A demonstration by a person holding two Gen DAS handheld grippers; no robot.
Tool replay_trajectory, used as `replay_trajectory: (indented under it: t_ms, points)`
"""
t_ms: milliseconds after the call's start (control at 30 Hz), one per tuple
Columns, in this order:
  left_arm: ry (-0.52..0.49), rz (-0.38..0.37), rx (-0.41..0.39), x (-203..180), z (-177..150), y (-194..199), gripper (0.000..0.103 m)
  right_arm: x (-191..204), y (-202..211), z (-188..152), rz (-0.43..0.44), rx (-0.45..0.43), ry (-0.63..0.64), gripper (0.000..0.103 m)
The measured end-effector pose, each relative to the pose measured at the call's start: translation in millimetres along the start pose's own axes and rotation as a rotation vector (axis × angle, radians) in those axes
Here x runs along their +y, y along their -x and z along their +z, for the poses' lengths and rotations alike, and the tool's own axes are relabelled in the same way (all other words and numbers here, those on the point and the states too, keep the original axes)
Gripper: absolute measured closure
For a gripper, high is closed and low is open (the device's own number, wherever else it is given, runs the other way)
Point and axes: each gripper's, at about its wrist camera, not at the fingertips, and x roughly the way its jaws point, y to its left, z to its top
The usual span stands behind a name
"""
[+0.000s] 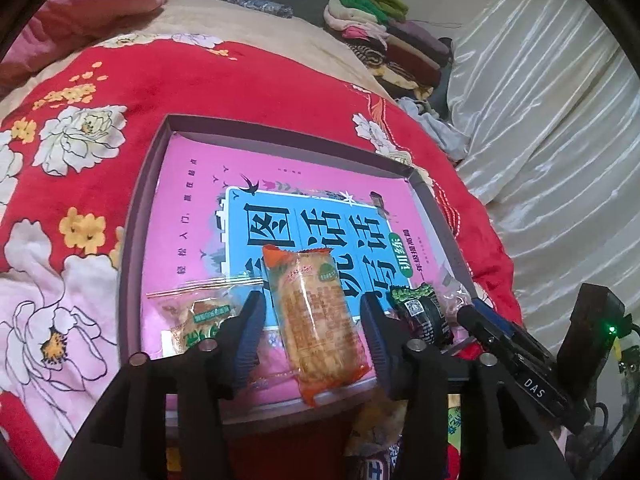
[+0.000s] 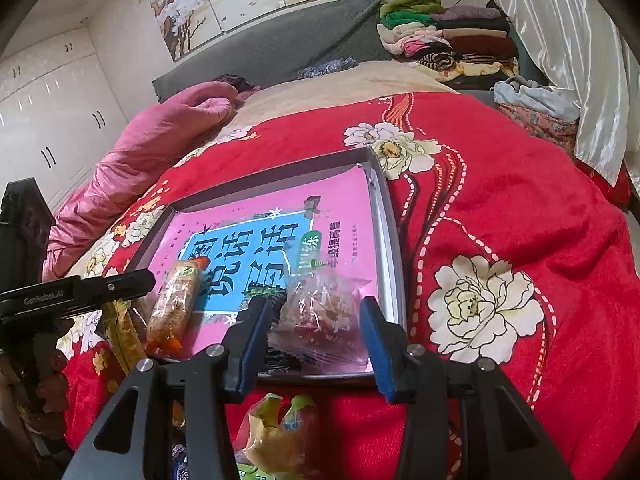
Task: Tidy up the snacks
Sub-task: 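Move both tools back from the box to the snack pile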
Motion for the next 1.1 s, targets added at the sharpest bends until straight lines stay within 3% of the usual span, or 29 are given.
replay_trajectory:
  t_ms: [600, 1100]
  points:
    - [0.014, 0.052, -0.028, 1.7, -2.8, 25.8, 0.03, -3.8, 8.2, 3.6, 0.013, -0.028, -0.023, 0.048]
    - [-0.056, 0.091, -0.062, -9.8, -14.6, 62.0, 0.027, 1.1, 20.2, 5.2, 0.037, -0.067, -0.011, 0.039]
